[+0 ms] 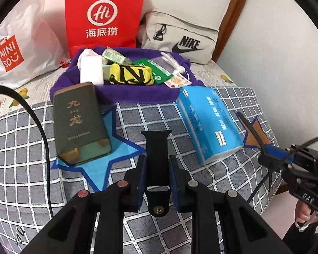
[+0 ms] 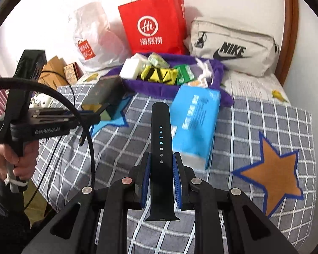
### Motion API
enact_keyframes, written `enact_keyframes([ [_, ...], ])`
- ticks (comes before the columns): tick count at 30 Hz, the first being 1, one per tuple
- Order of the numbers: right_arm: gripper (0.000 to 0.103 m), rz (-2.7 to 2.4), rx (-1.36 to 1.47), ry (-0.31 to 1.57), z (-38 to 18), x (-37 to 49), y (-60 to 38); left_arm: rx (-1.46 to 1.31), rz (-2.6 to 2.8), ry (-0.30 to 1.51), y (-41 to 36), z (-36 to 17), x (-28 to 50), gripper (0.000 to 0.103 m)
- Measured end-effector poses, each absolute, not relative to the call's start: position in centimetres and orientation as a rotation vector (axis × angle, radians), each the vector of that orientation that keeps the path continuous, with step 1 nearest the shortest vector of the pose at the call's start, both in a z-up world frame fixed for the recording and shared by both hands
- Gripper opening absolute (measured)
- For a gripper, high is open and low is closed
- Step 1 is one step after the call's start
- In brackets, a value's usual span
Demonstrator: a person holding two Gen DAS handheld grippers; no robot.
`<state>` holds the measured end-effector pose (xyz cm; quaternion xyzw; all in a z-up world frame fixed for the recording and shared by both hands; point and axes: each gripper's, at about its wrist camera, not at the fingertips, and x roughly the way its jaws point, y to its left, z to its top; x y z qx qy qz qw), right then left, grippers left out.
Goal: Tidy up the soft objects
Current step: 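Carry the strap over the purple towel and lay it down with the right tool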
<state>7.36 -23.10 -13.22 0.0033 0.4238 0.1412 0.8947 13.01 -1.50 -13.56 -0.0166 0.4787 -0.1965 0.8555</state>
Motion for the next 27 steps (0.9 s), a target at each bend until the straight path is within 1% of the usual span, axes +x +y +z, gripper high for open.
enact_keyframes([
  [14,0.02,0.296,0.03,0.841,-10.8,12.0,-22.7,-0.035,-0.359,0.943,1.4,-10.1,15.4,0.02],
  [21,0.02,0.297,0.051,0.844,-11.1,15.5,-22.7,-0.031,-0.347,0.913,2.2,-8.5,17.9,0.02],
  [27,0.02,0.264,0.096,0.862,-11.7,19.0,-23.7,-0.051,-0.35,0.917,2.4,-8.5,20.9,0.02],
])
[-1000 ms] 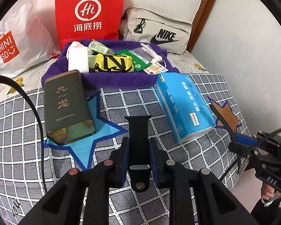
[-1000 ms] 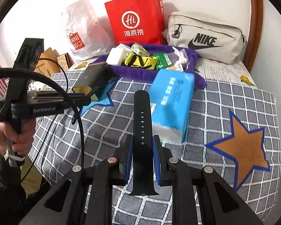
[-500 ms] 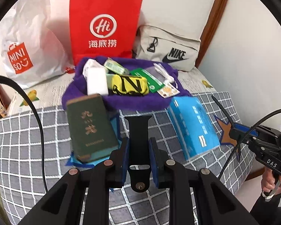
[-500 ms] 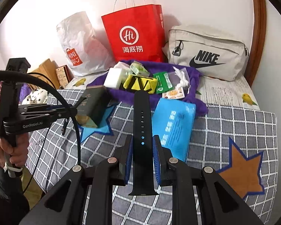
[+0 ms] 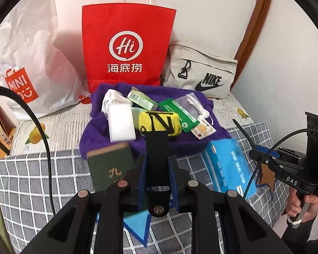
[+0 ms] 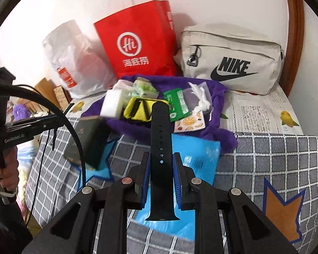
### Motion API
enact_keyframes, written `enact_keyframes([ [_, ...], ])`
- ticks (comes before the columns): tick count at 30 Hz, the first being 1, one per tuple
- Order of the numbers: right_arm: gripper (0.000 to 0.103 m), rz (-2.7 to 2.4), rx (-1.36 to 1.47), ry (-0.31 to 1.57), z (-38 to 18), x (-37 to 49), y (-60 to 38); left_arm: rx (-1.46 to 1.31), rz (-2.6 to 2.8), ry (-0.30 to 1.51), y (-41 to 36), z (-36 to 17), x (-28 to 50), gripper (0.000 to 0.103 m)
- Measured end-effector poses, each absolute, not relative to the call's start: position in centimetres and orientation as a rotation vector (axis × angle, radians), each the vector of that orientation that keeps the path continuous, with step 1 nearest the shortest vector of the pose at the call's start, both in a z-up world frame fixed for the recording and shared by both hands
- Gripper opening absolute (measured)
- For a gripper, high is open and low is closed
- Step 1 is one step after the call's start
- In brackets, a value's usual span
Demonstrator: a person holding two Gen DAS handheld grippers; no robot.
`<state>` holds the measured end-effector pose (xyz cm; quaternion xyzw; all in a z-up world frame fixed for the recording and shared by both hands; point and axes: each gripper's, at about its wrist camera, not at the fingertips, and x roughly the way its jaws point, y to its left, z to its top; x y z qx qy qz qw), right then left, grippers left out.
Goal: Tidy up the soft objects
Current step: 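Carry the strap over the purple towel and lay it down with the right tool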
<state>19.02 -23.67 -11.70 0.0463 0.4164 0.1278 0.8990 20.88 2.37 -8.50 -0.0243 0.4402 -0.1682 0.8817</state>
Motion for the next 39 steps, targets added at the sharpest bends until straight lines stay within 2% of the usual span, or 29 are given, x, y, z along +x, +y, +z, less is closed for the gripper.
enact_keyframes([
  [16,0.02,0.254,0.114,0.855,-11.2,29.2,-24.7,-0.08,-0.349,0.916,1.6,-9.0,28.9,0.02],
  [27,0.02,0.272,0.106,0.921,-13.1,35.7,-23.5,-0.127,-0.369,0.927,0.2,-10.5,33.5,0.02],
  [39,0.02,0.203,-0.033,1.024,-17.4,38.5,-23.0,-0.129,-0.342,0.946,-0.1,-12.7,35.1,0.02],
])
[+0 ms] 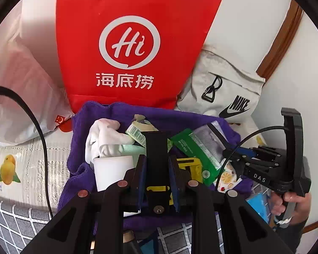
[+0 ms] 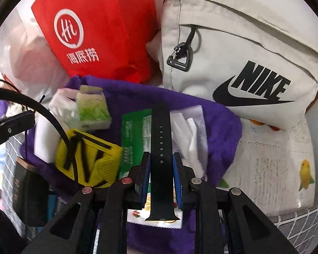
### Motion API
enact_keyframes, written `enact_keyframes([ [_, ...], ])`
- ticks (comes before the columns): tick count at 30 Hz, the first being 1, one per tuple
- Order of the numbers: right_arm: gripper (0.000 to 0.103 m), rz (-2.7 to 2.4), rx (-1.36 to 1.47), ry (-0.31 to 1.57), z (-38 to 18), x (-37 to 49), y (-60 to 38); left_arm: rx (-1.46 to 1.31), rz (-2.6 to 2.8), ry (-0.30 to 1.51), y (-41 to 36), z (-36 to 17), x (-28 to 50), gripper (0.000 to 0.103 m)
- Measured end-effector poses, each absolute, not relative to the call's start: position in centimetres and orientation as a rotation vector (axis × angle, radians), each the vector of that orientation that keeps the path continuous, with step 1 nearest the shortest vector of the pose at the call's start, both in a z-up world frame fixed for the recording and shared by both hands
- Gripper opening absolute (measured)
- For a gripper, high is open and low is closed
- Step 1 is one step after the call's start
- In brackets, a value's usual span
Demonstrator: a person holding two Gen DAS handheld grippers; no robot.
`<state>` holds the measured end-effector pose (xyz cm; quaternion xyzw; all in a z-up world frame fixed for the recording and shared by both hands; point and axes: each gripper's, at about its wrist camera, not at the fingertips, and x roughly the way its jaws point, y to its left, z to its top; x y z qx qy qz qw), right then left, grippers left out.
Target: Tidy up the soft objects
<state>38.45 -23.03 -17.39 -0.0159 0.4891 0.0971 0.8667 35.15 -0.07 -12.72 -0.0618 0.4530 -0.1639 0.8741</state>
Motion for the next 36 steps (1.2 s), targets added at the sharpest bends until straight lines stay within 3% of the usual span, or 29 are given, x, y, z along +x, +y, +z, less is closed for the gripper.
enact_keyframes([
  [24,0.022,0.24,0.023,1.096,-20.5,40.9,-24.6,-0.141,-0.329,1.018,-0.3,-15.6,36.6,0.02],
  [27,0.03,0.247,0.019,1.09,-19.9,40.4,-24.6,-0.142,-0.327,1.029,-0.4,-16.1,36.9,0.02],
  [36,0.035,0.274,0.005,1.068,-18.9,39.8,-23.6,-0.159,-0.328,1.043,-0.6,-16.7,37.4,0.02],
])
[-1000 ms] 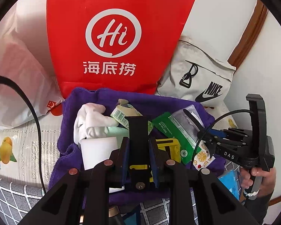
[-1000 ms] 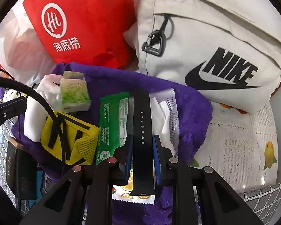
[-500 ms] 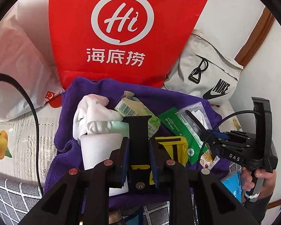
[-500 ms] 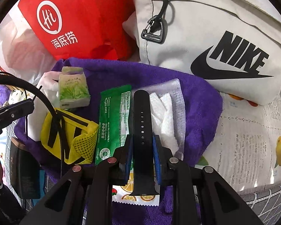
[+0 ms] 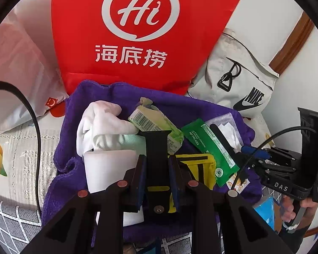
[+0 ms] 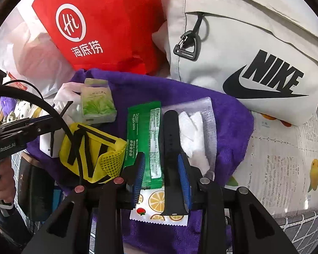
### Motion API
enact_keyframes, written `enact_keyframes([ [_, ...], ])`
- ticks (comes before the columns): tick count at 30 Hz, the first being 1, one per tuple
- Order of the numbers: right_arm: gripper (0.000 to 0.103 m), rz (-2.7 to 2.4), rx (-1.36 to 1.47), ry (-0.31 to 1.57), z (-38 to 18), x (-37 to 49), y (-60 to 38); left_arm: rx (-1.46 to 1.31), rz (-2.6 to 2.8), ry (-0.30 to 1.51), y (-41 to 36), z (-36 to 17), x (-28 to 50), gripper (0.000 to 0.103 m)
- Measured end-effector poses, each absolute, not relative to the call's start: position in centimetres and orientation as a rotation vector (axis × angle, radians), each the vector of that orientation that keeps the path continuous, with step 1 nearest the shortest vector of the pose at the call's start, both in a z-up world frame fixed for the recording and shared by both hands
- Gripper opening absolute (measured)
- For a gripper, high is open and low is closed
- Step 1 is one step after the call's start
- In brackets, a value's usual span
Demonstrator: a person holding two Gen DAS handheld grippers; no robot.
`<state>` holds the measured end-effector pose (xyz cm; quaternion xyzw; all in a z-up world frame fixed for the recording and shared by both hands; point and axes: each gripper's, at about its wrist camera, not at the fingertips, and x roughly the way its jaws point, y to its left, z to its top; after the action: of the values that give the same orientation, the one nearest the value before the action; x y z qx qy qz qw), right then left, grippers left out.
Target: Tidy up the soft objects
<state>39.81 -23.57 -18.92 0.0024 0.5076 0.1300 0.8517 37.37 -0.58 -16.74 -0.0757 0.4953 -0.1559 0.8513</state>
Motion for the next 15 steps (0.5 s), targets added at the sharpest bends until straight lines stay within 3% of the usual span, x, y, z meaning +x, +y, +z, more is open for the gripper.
enact_keyframes([
  [4,0.036,0.273,0.001,1.056,-18.3,39.5,-23.0,-0.176,-0.328,1.045,-0.4,-16.9,37.6,0.022],
  [5,0.037,0.272,-0.001,1.054,-18.1,39.4,-22.9,-0.187,-0.332,1.041,-0.3,-16.9,37.7,0.029],
  [8,0.046,0.263,-0.005,1.041,-17.5,38.8,-22.8,-0.217,-0.328,1.065,0.0,-17.0,37.9,0.033],
  [10,0.047,0.255,0.001,1.038,-17.2,38.5,-22.8,-0.221,-0.331,1.064,0.1,-16.7,37.7,0.042],
  [12,0.049,0.246,0.01,1.035,-16.7,38.2,-22.7,-0.222,-0.329,1.063,0.2,-16.0,37.4,0.061],
  [15,0.059,0.24,0.046,1.028,-15.9,37.3,-22.6,-0.21,-0.323,1.037,0.3,-14.7,36.7,0.069],
])
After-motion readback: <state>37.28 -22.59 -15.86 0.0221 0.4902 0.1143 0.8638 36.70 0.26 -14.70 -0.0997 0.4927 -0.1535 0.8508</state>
